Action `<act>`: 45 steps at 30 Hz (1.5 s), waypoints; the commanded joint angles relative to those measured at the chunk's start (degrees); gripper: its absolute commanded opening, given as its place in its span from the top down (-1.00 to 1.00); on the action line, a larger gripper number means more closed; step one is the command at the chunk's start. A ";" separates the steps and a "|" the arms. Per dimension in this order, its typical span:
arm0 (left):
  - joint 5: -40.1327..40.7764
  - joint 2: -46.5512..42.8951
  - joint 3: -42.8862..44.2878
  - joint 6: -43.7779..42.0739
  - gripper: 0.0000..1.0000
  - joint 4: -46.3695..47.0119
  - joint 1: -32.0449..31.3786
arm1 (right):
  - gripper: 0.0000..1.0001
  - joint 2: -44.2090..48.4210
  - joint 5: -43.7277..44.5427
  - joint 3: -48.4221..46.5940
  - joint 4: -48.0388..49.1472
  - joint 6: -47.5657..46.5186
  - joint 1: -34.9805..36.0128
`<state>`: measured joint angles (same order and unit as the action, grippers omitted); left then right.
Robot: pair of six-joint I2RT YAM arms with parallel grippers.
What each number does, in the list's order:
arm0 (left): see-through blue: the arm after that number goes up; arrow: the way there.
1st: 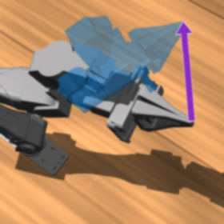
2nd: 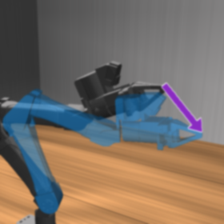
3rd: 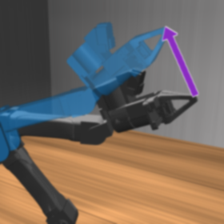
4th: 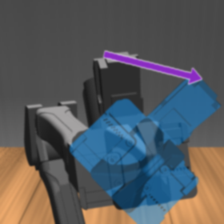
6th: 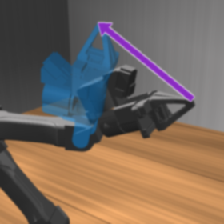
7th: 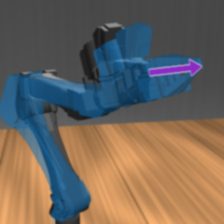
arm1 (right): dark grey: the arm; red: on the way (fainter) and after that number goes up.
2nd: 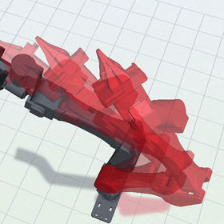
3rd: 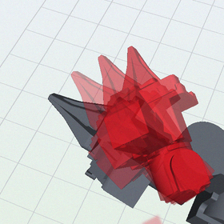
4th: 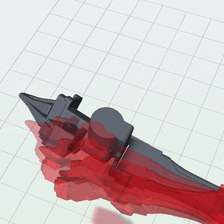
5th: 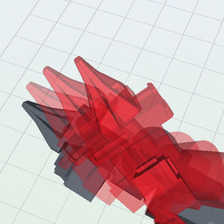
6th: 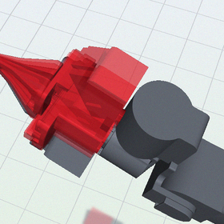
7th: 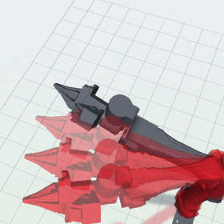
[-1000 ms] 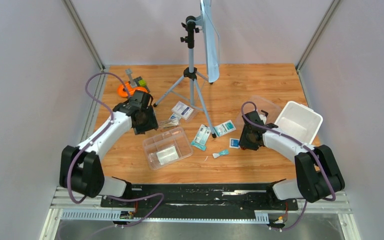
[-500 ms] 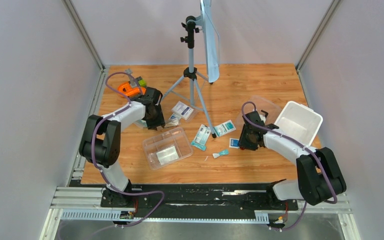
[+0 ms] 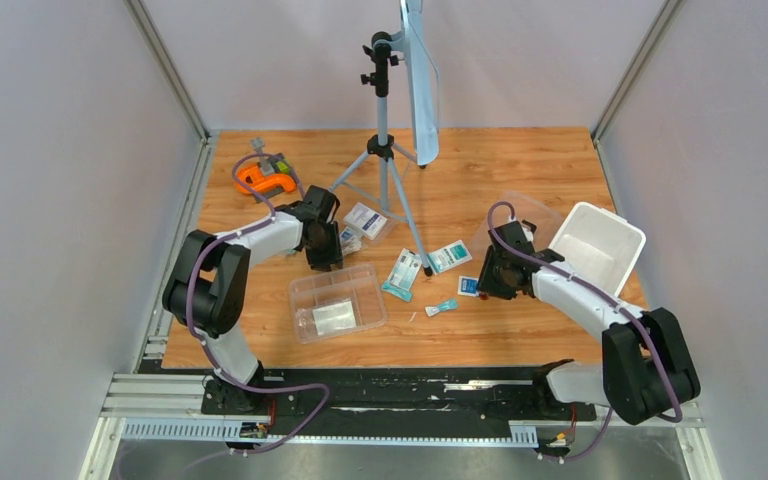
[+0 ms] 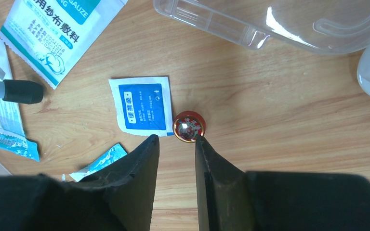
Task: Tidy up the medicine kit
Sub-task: Adjust the medicine box compartment at the center of the board, then pick up the medical item at the center of the board.
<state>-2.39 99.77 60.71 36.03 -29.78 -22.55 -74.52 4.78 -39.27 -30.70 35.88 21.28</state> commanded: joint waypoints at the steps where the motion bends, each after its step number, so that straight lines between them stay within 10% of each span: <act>1: -1.15 -2.34 -1.69 -1.55 0.16 0.05 -0.92 | 0.36 2.22 -0.99 -1.62 -0.08 -0.19 -0.18; 45: 12.22 -22.51 0.14 -1.76 0.01 -13.79 -0.58 | 0.14 -10.24 2.80 -6.46 -3.23 -3.35 -1.81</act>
<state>8.14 80.18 61.54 34.59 -42.65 -24.36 -83.35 6.70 -43.81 -34.09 33.45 19.09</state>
